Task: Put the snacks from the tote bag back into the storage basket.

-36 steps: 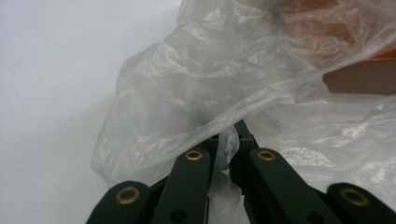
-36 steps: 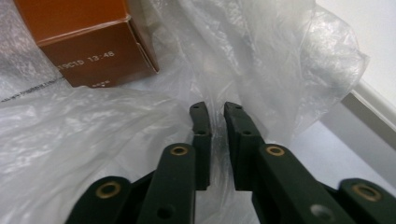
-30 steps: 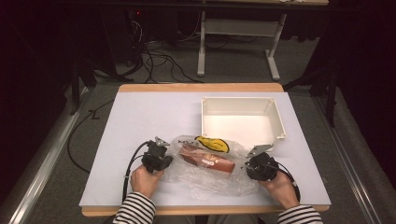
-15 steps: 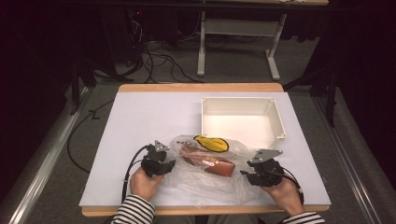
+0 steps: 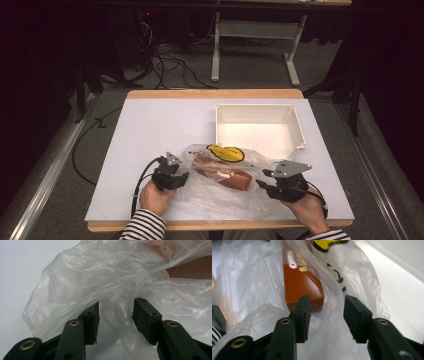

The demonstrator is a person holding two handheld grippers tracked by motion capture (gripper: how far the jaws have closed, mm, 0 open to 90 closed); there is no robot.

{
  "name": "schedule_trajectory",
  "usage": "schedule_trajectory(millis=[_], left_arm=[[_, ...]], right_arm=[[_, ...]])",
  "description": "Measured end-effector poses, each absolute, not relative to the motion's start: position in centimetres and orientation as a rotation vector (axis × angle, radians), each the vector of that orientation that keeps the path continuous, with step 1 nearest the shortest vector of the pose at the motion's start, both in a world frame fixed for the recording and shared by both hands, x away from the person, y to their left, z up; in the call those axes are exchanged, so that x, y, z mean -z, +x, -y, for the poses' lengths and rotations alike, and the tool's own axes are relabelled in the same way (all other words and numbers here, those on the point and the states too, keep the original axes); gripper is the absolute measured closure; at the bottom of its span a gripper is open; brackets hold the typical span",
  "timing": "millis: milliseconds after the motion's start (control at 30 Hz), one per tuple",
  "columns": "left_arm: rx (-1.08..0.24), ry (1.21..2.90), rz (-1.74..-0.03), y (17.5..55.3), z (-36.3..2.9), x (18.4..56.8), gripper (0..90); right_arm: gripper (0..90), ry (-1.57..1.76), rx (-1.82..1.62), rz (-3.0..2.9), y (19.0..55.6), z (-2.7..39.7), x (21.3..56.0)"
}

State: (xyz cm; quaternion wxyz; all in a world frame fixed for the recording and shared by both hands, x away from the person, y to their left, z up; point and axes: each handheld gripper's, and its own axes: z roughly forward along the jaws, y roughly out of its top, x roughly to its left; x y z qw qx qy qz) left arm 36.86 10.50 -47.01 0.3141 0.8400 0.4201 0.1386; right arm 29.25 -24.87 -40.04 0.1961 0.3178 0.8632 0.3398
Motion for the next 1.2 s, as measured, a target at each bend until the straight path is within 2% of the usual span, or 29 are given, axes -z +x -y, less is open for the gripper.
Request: schedule_trajectory(millis=[133,333,600,800,833,1000,1200], left_arm=[[-0.372,2.217,-1.106,36.8,-10.5,47.0,56.8],[-0.377,2.214,-1.105,36.8,-10.4,47.0,56.5],[-0.379,2.214,-1.104,36.8,-10.4,47.1,56.1],[-0.379,2.213,-1.105,36.8,-10.4,47.1,55.9],[-0.379,2.214,-1.104,36.8,-10.4,47.1,55.9],[-0.381,2.211,-1.108,36.7,-10.4,47.1,55.8],[-0.381,2.210,-1.107,36.7,-10.4,47.1,55.6]], right_arm=[[67.0,0.810,-0.938,-2.458,29.1,23.1,39.9],[67.5,0.763,-0.900,-2.493,30.4,20.8,40.5],[57.5,0.742,-0.849,-2.554,31.7,18.9,41.7],[45.0,0.758,-0.848,-2.581,32.2,18.7,42.0],[40.4,0.766,-0.832,-2.590,32.5,18.7,42.3],[35.7,0.789,-0.844,-2.588,32.9,18.9,42.4],[34.4,0.792,-0.800,-2.614,33.3,18.9,43.1]])
